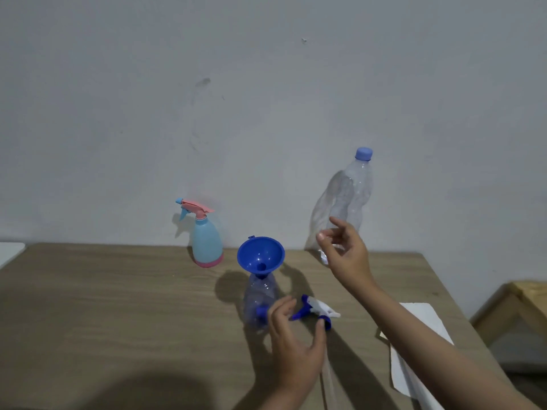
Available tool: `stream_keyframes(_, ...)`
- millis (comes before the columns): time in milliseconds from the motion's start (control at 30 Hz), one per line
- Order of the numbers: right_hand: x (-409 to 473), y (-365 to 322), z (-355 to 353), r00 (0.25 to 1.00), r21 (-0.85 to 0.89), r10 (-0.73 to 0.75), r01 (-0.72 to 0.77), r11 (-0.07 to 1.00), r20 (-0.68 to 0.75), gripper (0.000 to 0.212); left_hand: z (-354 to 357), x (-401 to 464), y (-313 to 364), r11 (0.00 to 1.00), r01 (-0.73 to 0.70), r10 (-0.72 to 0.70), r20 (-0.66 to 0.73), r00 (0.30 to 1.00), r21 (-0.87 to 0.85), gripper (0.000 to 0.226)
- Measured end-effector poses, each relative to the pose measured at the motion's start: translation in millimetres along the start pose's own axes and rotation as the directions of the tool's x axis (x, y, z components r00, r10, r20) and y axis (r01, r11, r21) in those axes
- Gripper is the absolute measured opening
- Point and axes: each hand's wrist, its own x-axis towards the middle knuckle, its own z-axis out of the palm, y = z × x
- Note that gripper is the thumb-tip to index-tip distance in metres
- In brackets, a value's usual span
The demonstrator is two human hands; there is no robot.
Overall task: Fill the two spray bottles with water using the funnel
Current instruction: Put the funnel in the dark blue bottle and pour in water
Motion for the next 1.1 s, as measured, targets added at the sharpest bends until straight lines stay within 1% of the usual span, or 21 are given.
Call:
stream_keyframes(67,20,-6,-16,0.988,-0.086,-0.096,0.085,0.993,-0.124,0.030,25,5,12,0.998,0.036,-0.032,0.085,0.996,-0.047,0.058)
stream_keyframes(133,45,-13,-32,0.955,-0.182,-0.214,0.177,0.967,-0.204,0.029,50,21,22,0.997,0.029,-0.018,0.149,0.989,-0.069,0.059)
stream_keyframes(233,88,-24,-52,0.894,-0.342,-0.385,0.296,0.892,-0.231,0.035,87,60,33,0.998,-0.003,0.016,0.207,0.978,-0.066,0.062)
stream_keyframes(300,118,-29,-61,0.893,-0.417,-0.415,0.314,0.853,-0.177,0.041,109,89,40,1.000,-0.002,0.007,0.225,0.974,-0.021,0.060)
stream_keyframes(400,153,-29,-69,0.943,-0.546,-0.332,0.270,0.793,-0.016,0.053,136,124,52,0.998,0.032,-0.043,0.263,0.964,0.047,0.071)
stream_keyframes(467,167,-27,-72,0.955,-0.622,-0.290,0.265,0.737,0.063,0.053,151,142,56,0.994,0.077,-0.096,0.292,0.952,0.074,0.080)
stream_keyframes(533,174,-27,-73,0.945,-0.612,-0.313,0.303,0.731,0.094,0.045,162,156,58,0.990,0.112,-0.134,0.319,0.938,0.088,0.088)
stream_keyframes(633,170,-29,-74,0.909,-0.516,-0.414,0.380,0.768,0.053,0.032,173,168,63,0.978,0.156,-0.197,0.352,0.915,0.140,0.097)
stream_keyframes(700,163,-31,-75,0.881,-0.482,-0.471,0.428,0.764,0.035,0.025,176,169,66,0.970,0.185,-0.230,0.338,0.913,0.159,0.093)
stream_keyframes(733,159,-32,-76,0.870,-0.476,-0.492,0.446,0.758,0.031,0.024,176,167,68,0.972,0.184,-0.224,0.324,0.919,0.149,0.088)
stream_keyframes(833,147,-35,-82,0.846,-0.458,-0.533,0.486,0.744,0.031,0.024,169,160,74,0.979,0.170,-0.197,0.319,0.927,0.110,0.077)
stream_keyframes(933,132,-43,-91,0.824,-0.452,-0.565,0.521,0.724,0.044,0.026,156,153,83,0.980,0.187,-0.198,0.341,0.919,0.066,0.074)
stream_keyframes(1033,116,-61,-99,0.798,-0.434,-0.603,0.549,0.714,0.018,0.028,139,144,95,0.984,0.176,-0.157,0.380,0.911,-0.016,0.073)
stream_keyframes(1100,103,-74,-102,0.785,-0.439,-0.619,0.560,0.702,0.012,0.029,125,135,103,0.978,0.194,-0.148,0.406,0.902,-0.076,0.071)
